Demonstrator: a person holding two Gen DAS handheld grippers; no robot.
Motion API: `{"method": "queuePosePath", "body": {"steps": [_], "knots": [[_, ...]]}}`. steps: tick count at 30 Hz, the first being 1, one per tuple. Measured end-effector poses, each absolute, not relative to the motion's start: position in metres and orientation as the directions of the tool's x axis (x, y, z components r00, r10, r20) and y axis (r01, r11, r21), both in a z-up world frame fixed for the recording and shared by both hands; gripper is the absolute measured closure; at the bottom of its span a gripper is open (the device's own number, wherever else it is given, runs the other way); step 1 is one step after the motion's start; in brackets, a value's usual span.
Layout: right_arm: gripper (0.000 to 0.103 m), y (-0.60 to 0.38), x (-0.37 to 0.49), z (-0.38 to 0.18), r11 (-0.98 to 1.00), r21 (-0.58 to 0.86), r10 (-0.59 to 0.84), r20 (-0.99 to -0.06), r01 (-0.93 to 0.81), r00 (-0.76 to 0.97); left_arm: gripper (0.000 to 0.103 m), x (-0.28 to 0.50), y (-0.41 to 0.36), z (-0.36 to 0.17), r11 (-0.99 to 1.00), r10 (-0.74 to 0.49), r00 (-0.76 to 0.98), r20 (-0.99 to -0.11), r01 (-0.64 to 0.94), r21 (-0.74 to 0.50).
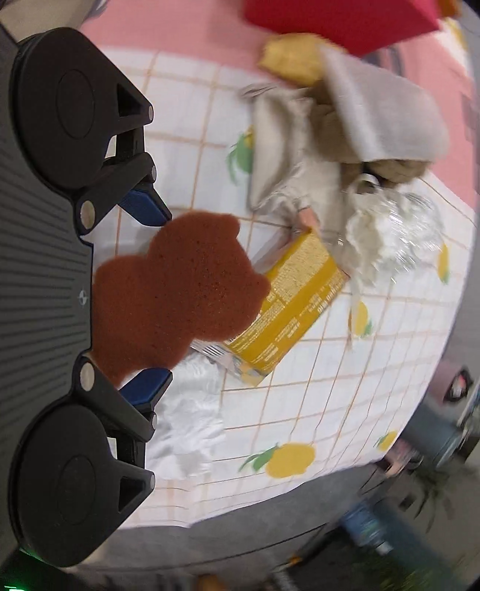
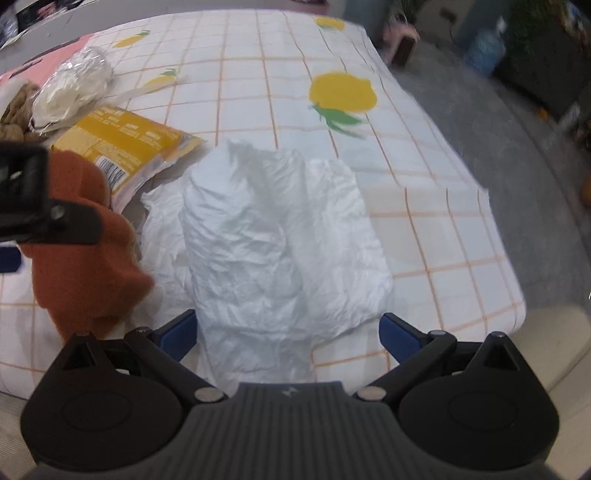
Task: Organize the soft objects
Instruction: 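Grasp the brown bear sponge with left while right pinches the white cloth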
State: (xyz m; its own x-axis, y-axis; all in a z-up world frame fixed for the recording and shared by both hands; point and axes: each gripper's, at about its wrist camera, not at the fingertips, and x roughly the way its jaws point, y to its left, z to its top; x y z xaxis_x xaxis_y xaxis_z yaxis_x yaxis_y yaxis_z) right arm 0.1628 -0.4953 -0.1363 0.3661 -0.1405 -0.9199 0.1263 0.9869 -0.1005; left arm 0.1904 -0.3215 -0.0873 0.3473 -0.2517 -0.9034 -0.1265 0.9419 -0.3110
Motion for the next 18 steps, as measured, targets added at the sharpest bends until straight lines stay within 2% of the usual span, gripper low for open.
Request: {"method": "queuePosePath", "body": {"steps": [5,8,9,10,14,18], "knots": [[0.003,-0.497,0.16,-0.138,0.988,-0.066,-0.11,-0.932,0.137,0.346,0.0,0.201,-0.312,-0.106,0.87,-0.32,0.308,-0.896,-0.279,-0.406],[0.003,-0.494,0.161,-0.137,0.989,-0.075,-0.117,-0.924,0.128,0.363,0.005,0.202,-0.3,-0.108,0.861,-0.395,0.29,-0.872,-0.214,-0.461],[0.003,-0.493,0.161,-0.137,0.99,-0.084,-0.122,-0.92,0.114,0.373,0.017,0.203,-0.293,-0.11,0.848,-0.439,0.265,-0.859,-0.194,-0.493],[0.003,-0.49,0.161,-0.137,0.991,-0.103,-0.13,-0.913,0.088,0.388,0.019,0.201,-0.286,-0.111,0.836,-0.472,0.246,-0.847,-0.181,-0.518],[0.003,-0.473,0.158,-0.136,0.982,-0.187,-0.161,-0.859,-0.004,0.487,0.02,0.182,-0.253,-0.108,0.86,-0.477,0.208,-0.854,-0.093,-0.502],[0.003,-0.47,0.165,-0.14,0.994,-0.094,-0.11,-0.861,0.057,0.497,0.02,0.154,-0.211,-0.098,0.904,-0.426,0.204,-0.881,0.053,-0.425]]}}
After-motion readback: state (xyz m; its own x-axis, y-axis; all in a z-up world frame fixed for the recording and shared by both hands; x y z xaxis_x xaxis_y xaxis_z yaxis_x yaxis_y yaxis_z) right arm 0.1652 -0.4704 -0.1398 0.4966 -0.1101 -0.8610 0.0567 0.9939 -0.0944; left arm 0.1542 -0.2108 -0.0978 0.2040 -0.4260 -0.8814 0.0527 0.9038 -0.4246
